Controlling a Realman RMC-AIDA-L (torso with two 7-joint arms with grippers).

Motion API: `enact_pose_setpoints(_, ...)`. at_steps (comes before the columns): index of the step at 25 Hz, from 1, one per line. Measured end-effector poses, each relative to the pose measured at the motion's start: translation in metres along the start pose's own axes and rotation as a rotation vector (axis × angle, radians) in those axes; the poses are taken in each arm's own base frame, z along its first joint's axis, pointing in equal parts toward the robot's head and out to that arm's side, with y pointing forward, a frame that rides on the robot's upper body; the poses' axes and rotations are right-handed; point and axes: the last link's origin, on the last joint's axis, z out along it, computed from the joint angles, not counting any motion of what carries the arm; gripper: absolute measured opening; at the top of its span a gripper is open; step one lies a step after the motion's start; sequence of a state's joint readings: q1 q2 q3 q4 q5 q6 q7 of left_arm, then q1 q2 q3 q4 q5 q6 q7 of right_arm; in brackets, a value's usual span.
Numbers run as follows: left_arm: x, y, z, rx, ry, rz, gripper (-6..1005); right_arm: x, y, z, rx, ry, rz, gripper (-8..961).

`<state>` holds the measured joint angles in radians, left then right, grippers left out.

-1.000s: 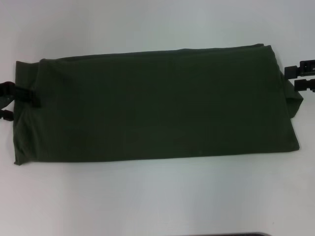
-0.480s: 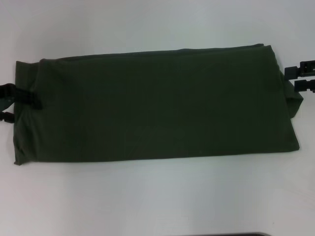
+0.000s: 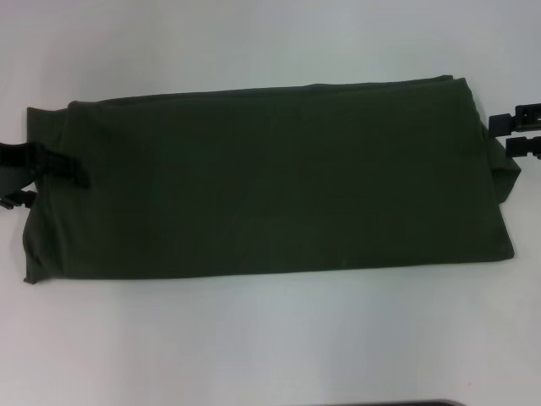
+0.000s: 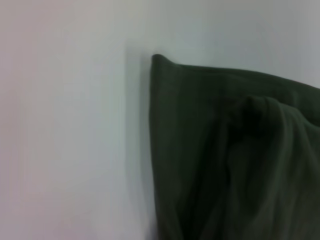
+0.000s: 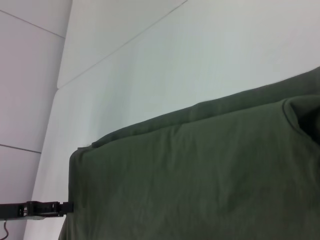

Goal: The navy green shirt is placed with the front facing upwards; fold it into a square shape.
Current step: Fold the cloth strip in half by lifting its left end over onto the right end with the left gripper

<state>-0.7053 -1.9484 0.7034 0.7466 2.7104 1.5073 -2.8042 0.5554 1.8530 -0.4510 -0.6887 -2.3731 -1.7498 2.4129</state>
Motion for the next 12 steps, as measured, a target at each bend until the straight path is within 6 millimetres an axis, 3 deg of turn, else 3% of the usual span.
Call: enact_pose_setpoints(12, 0.0001, 0.0101, 0.0007, -0.036, -0.016, 0.023, 872, -0.0002, -0.0002, -0.0002, 0.001, -0.001, 0.000, 796)
